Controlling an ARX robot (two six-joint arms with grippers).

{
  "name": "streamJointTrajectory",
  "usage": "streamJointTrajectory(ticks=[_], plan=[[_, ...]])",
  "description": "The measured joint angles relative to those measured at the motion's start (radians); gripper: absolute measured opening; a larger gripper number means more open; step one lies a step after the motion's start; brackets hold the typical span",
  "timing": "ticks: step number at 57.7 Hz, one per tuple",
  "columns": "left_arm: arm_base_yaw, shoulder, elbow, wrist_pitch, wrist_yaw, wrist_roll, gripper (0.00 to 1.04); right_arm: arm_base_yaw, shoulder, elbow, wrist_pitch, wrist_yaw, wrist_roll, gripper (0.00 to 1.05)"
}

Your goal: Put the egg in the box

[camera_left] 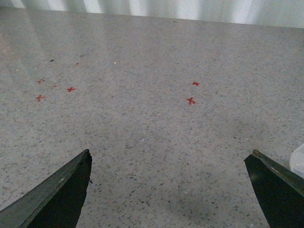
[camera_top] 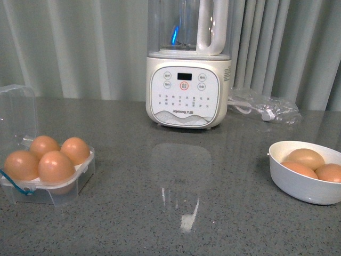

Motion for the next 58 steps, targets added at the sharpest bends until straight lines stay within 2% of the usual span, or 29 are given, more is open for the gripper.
streamJointTrajectory(ticks=[26, 46, 52, 58], plan=[[-0.107, 0.039, 0.031, 0.04, -0.002, -0.04, 0.98, 0.0, 0.0, 0.0, 0.0, 0.0, 0.0, 0.98], [-0.28, 0.01, 0.013, -0.008, 0.028, -0.155, 0.98, 0.0, 0.0, 0.0, 0.0, 0.0, 0.0, 0.98], [-0.356, 0.005, -0.003, -0.049, 0.045, -0.148, 0.98, 0.0, 0.0, 0.0, 0.0, 0.0, 0.0, 0.98], [-0.394, 0.005, -0.012, -0.069, 0.048, -0.117, 0.98, 0.0, 0.0, 0.0, 0.0, 0.0, 0.0, 0.98]])
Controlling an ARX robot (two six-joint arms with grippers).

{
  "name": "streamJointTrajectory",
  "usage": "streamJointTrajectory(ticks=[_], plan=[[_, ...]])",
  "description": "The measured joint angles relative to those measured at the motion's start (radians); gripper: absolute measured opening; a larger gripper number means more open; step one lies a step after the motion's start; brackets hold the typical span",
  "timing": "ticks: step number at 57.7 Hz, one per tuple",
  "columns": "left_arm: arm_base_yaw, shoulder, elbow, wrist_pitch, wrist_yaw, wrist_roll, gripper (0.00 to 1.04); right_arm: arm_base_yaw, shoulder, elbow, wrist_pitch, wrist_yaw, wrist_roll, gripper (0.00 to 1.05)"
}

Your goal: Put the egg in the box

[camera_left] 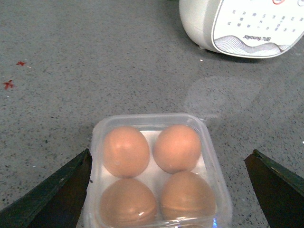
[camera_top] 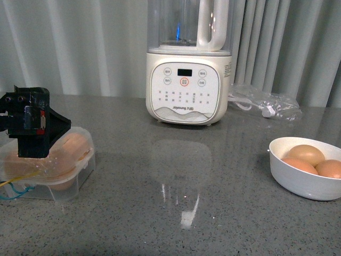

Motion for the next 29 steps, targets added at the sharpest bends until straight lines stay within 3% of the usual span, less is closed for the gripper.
streamJointTrajectory(ticks=[29], plan=[[0.022, -0.093, 0.011, -0.099, 0.003, 0.022, 0.98, 0.0, 0.0, 0.0, 0.0, 0.0, 0.0, 0.98]])
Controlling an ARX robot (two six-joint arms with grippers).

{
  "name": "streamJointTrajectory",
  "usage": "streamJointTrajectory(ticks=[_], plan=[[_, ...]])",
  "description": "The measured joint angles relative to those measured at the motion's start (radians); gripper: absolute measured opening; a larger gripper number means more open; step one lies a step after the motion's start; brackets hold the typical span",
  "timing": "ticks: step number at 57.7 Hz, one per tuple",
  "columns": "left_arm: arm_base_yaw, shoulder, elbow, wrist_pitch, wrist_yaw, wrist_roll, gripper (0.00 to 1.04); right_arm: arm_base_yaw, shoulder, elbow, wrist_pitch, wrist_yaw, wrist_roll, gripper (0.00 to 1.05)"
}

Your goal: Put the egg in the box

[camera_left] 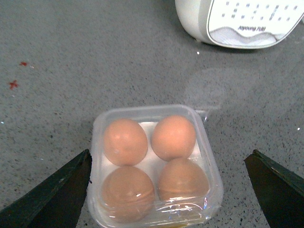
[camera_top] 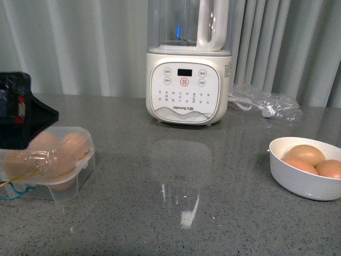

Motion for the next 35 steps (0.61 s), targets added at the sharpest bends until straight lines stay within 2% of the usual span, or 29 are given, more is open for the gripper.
streamJointTrajectory(ticks=[17, 35], plan=[[0.098, -0.152, 0.014, -0.136, 0.018, 0.021, 0.98, 0.0, 0.0, 0.0, 0.0, 0.0, 0.0, 0.98], [0.247, -0.363, -0.066, -0.253, 0.114, 0.081, 0.98, 0.0, 0.0, 0.0, 0.0, 0.0, 0.0, 0.98]])
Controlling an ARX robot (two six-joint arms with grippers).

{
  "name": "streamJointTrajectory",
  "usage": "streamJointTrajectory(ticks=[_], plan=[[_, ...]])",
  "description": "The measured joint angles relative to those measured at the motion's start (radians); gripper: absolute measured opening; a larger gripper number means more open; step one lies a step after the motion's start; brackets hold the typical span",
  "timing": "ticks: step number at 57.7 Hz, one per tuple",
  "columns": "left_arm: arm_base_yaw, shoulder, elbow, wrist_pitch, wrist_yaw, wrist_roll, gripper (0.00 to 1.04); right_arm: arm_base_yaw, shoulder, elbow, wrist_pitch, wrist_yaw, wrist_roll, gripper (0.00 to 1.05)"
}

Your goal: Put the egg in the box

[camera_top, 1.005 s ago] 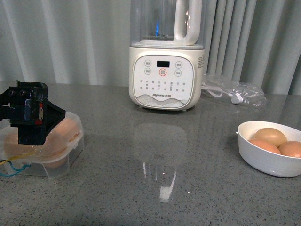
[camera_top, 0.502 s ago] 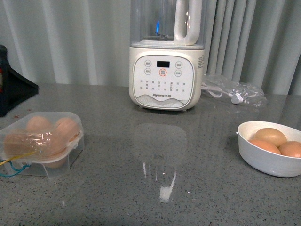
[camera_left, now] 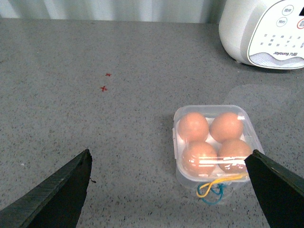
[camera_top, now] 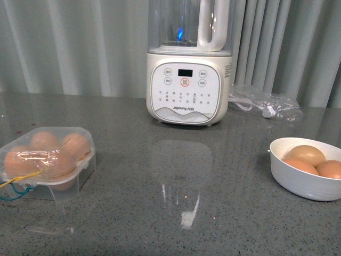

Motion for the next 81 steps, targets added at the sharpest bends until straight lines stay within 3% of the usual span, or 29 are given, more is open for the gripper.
streamJointTrajectory(ticks=[12, 20, 24, 29, 42, 44, 50, 81], plan=[[0.077, -0.095, -0.054, -0.06, 0.08, 0.026, 0.98, 0.0, 0.0, 0.0, 0.0, 0.0, 0.0, 0.98], [0.103, -0.115, -0.08, -0.051, 0.077, 0.021, 0.96, 0.0, 0.0, 0.0, 0.0, 0.0, 0.0, 0.98], [0.089, -0.146, -0.169, 0.146, 0.027, -0.026, 0.84, 0.0, 0.0, 0.0, 0.0, 0.0, 0.0, 0.98], [0.053, -0.203, -0.267, 0.286, -0.003, -0.062, 0.66, 0.0, 0.0, 0.0, 0.0, 0.0, 0.0, 0.98], [-0.031, -0.335, -0.424, 0.307, -0.087, -0.082, 0.11, 0.0, 0.0, 0.0, 0.0, 0.0, 0.0, 0.98], [-0.077, -0.357, -0.441, 0.305, -0.154, -0.088, 0.03, 0.0, 0.0, 0.0, 0.0, 0.0, 0.0, 0.98], [-0.134, -0.412, -0.478, 0.293, -0.181, -0.089, 0.04, 0.0, 0.0, 0.0, 0.0, 0.0, 0.0, 0.98], [-0.136, -0.584, -0.557, 0.197, -0.185, -0.089, 0.04, 0.0, 0.0, 0.0, 0.0, 0.0, 0.0, 0.98]])
